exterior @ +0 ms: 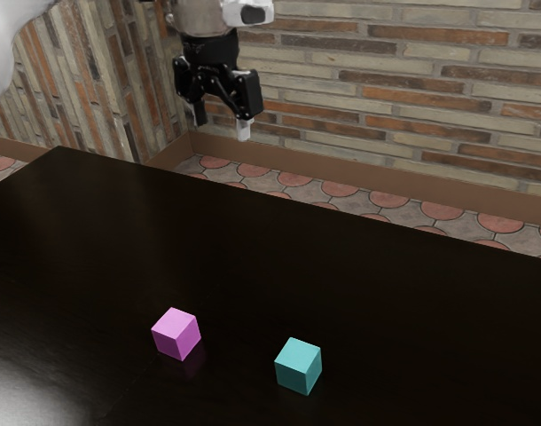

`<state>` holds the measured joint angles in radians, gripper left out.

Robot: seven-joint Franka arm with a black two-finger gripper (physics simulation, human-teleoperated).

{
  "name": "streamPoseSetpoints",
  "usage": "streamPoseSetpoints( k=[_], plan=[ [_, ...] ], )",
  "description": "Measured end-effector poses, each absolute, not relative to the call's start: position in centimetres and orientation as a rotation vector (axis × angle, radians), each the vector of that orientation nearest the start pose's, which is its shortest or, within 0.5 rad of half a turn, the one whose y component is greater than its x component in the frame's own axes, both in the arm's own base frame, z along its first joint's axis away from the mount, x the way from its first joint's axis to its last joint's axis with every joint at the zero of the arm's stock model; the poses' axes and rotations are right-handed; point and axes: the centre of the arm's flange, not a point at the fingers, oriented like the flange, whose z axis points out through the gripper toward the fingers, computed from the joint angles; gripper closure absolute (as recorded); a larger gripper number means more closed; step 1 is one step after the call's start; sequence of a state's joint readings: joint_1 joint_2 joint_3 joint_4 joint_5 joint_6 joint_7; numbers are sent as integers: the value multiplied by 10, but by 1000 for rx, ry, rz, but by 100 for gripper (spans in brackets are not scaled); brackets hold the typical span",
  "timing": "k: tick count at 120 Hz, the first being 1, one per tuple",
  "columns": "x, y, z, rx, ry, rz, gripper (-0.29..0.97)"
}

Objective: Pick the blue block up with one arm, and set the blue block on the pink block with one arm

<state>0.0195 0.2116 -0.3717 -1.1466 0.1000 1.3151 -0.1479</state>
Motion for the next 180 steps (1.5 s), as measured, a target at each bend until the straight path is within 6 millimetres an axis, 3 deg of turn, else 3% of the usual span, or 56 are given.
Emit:
streamPoseSetpoints(
  k=[11, 20, 40, 64, 100, 151, 180],
  plan=[
    [576, -172, 645, -3098, 291, 76, 0],
    [576, -185, 616, -3088, 317, 105, 0],
    [568, -214, 551, -3076, 383, 104, 0],
    [552, -235, 495, -3089, 429, 47, 0],
    [512, -270, 445, -3121, 512, -15, 0],
    [478, -270, 368, -3175, 530, -88, 0],
    [480, -264, 329, -3208, 517, -92, 0]
  ],
)
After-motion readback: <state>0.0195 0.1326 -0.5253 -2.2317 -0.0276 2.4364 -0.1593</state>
